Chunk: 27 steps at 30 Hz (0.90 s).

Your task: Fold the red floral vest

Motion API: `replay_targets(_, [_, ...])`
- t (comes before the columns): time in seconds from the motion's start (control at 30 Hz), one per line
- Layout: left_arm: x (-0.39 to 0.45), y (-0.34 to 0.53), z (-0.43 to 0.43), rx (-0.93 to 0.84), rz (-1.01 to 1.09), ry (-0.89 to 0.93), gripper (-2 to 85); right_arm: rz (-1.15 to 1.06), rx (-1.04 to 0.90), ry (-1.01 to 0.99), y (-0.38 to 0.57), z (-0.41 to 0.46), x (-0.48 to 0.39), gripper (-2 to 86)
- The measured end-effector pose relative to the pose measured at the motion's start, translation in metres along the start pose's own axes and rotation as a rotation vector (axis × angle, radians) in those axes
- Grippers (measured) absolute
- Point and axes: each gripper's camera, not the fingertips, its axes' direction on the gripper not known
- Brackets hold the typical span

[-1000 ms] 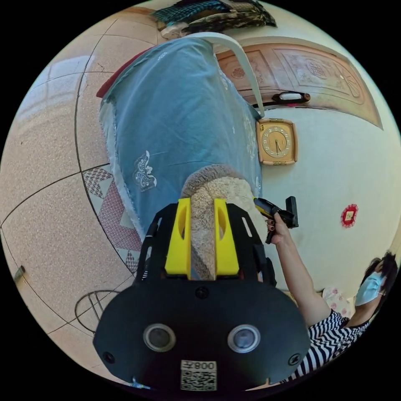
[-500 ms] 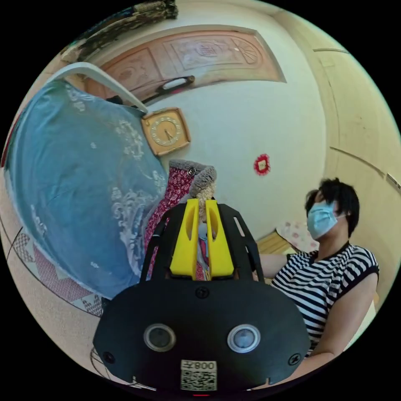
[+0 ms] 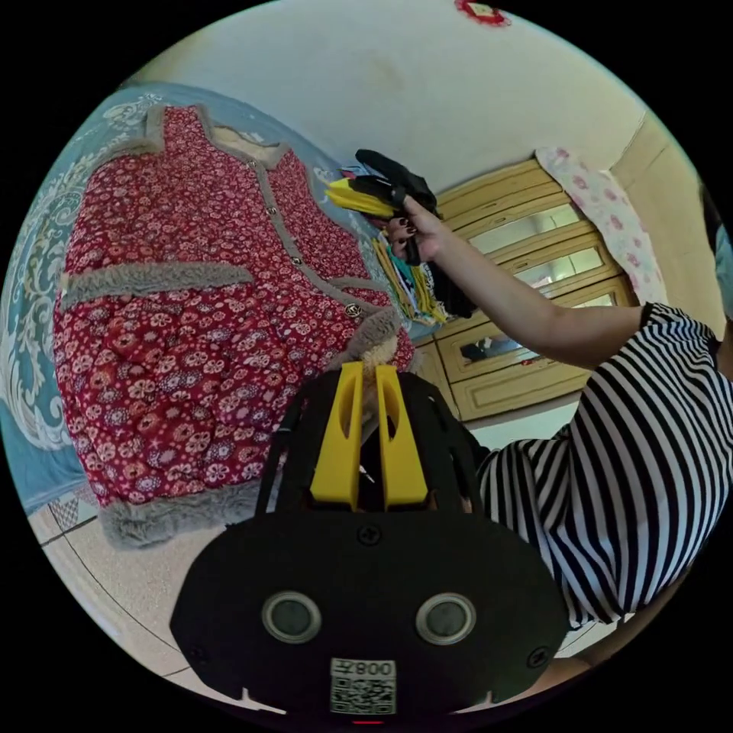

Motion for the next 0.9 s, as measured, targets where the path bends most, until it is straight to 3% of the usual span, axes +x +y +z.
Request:
replay_targets(0.2, [-0.013, -0.017, 0.043, -0.091, 0.011, -0.104, 2.6, -0.039, -0.092, 0.051, 0.024, 0.008, 0.003, 7.1])
replay_targets(0.5, [-0.033, -0.037, 0.103, -0.277, 0.059, -0.216, 3.8, -0.257, -0.383, 0.188, 0.093, 0.025, -0.029, 7.2])
replay_targets(0.57, [-0.041, -0.038, 0.097, -0.235, 0.052, -0.234, 4.7, -0.241, -0.494, 0.235, 0.119, 0.032, -0.021, 7.1])
replay_targets(0.63, [-0.053, -0.037, 0.081, -0.167, 0.017, -0.266, 5.8, -0.229, -0.483, 0.235, 0.135, 0.023, -0.017, 7.2])
replay_targets(0.8, [-0.125, -0.013, 0.013, 0.121, -0.269, -0.351, 10.0, -0.122, -0.236, 0.262, 0.173, -0.044, -0.005, 8.5])
replay_targets(0.9, [-0.193, 0.016, -0.009, 0.297, -0.508, -0.247, 12.5, -0.016, -0.090, 0.318, 0.199, -0.087, 0.012, 9.7])
